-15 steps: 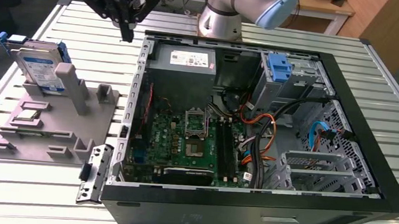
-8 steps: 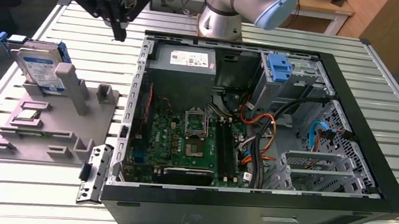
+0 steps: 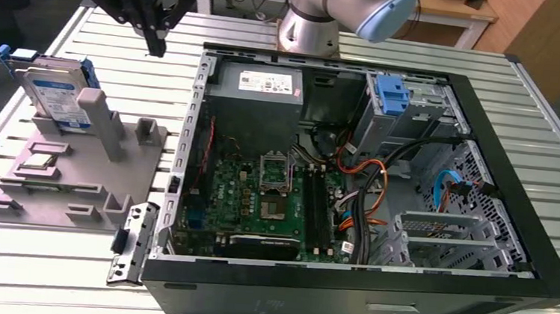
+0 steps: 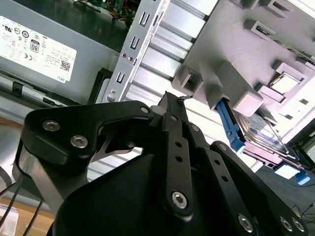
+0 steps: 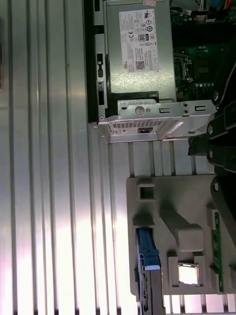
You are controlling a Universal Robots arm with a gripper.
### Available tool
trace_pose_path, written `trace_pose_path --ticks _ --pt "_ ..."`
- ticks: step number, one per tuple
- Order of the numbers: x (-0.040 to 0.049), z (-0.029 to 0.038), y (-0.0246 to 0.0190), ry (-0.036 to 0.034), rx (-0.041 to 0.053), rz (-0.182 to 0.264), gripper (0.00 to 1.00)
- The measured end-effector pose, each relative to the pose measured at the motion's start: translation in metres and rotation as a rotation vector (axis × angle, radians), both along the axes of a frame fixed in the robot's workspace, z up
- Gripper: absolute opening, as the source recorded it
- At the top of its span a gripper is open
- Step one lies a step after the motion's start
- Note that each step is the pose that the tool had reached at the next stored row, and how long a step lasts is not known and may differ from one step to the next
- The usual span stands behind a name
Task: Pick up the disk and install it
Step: 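Reach for the disk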
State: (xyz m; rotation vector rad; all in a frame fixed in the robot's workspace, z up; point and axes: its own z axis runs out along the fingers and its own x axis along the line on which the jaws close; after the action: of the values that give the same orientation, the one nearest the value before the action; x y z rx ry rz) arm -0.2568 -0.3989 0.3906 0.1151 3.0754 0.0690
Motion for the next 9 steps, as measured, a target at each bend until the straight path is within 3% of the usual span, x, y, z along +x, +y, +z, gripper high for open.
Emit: trace_pose_path --ticks 9 --pt "-0.0133 -0.0002 0.0000 -0.0020 0.0000 0.000 0.10"
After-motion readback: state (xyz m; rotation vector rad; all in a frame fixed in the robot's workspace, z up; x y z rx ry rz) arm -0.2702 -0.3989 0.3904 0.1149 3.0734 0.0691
